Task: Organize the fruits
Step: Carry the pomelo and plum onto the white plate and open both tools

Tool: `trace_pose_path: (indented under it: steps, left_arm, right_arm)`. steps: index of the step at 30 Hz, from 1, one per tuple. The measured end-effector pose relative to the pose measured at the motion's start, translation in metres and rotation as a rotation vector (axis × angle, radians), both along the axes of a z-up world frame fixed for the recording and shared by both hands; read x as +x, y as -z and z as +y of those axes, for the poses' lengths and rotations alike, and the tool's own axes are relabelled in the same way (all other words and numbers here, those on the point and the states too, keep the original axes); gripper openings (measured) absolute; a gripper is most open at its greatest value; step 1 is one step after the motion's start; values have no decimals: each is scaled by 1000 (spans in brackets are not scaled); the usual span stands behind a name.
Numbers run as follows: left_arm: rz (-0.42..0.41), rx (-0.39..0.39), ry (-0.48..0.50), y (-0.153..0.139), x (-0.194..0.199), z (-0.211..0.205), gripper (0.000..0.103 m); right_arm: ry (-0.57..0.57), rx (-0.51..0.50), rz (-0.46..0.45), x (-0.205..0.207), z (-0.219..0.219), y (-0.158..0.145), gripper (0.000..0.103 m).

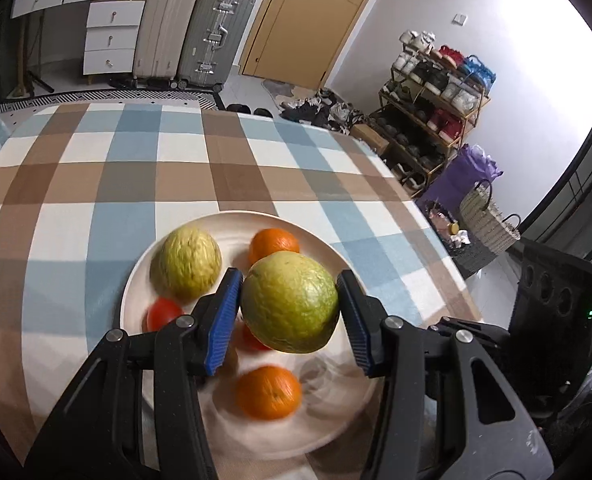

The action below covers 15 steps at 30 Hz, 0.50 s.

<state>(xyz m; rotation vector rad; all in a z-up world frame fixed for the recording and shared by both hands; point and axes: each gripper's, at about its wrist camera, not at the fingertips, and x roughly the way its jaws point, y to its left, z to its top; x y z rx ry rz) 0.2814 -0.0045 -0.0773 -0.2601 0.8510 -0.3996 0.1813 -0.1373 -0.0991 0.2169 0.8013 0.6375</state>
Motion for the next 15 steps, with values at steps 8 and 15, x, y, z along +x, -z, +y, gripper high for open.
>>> trace_pose_path:
  steps: [8,15]
  left_arm:
    - [6,39,25,21,27,-9,46]
    - [17,36,21,29,34,-10,46]
  right_arm:
    - [-3,-20,33,31,15,9,24]
    - [-2,-27,55,43,19,16,24]
